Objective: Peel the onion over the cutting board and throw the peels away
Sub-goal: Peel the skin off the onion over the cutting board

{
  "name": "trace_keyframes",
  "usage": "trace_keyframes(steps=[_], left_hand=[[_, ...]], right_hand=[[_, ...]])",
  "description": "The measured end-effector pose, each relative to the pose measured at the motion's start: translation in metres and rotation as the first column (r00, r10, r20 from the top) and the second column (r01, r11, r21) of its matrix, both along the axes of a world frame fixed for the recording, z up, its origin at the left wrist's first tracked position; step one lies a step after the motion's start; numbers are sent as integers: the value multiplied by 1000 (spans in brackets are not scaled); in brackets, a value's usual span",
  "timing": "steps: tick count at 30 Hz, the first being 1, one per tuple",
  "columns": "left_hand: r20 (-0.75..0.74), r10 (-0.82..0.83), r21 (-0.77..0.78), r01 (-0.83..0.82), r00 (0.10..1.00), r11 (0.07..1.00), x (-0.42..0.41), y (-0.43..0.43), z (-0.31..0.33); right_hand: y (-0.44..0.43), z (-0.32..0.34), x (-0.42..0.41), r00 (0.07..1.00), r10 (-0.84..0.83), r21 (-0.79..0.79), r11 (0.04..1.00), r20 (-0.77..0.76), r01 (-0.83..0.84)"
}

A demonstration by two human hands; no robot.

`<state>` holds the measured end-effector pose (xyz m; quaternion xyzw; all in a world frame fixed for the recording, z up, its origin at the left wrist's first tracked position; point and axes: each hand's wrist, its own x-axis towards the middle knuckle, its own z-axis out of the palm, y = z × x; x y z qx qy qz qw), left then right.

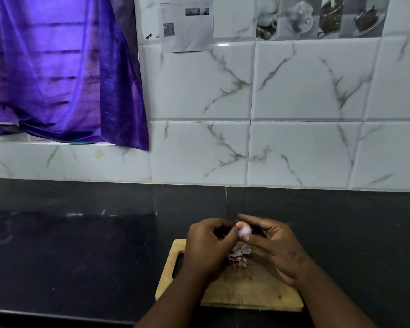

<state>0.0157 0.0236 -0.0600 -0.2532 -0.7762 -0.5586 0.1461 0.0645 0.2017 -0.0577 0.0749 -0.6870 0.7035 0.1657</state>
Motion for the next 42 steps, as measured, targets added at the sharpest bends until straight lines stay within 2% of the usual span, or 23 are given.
trace_keyframes(steps=[8,16,21,42], left_hand=[[5,-50,10,50,999,999,1,0,1],[11,-14,9,14,1000,1000,-2,-2,0],[34,-69,37,68,997,997,1,-1,2],[34,-36,50,35,999,998,-1,0,1]], right_hand=[[0,2,1,1000,-20,0,1000,6,20],[0,0,0,1000,-5,-3,1000,2,5],[1,0,0,1000,-19,-12,1000,10,19],[-1,3,3,1000,-16,1,1000,-22,16]])
